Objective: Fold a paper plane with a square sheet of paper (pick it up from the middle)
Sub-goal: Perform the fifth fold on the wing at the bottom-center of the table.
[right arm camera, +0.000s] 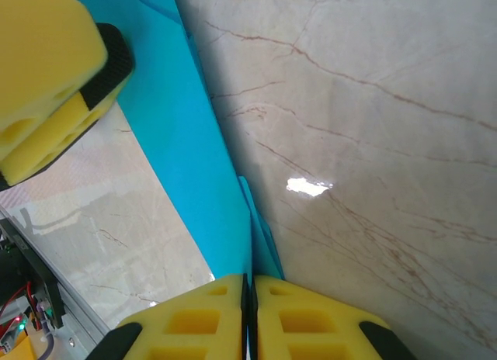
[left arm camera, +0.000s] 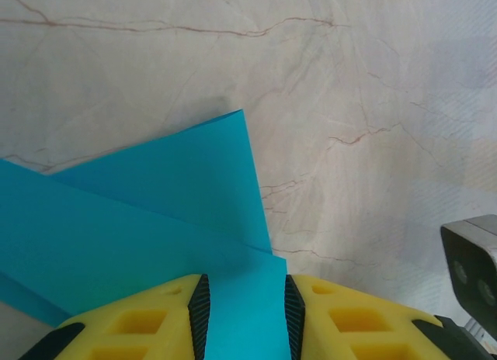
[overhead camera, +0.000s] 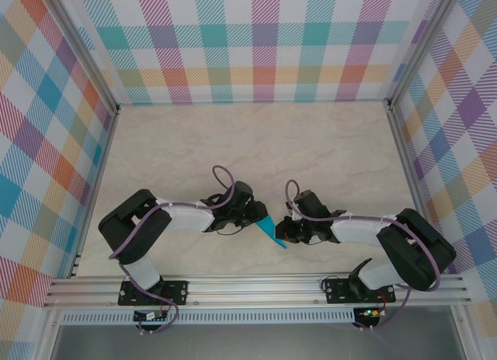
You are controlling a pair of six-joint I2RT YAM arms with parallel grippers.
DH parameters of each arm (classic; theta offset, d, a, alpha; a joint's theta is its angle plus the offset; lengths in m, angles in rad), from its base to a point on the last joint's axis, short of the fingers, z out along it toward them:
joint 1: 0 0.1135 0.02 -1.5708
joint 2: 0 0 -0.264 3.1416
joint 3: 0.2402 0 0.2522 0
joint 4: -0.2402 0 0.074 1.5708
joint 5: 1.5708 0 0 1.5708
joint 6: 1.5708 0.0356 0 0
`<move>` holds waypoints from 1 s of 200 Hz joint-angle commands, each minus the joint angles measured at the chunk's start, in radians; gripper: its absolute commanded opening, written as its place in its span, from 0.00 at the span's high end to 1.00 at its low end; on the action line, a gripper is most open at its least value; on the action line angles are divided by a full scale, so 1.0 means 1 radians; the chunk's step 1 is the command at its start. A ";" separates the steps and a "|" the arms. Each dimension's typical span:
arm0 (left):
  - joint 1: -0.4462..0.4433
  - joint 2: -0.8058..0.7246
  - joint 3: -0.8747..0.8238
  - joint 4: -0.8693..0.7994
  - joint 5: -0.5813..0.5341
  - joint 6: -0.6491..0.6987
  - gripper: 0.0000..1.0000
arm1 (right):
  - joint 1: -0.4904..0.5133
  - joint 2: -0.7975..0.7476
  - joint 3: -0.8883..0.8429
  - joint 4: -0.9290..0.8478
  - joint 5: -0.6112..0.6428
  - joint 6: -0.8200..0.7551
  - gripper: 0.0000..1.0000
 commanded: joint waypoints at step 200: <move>-0.010 0.070 0.039 -0.119 -0.011 0.046 0.69 | 0.005 -0.112 0.134 -0.208 -0.087 -0.049 0.87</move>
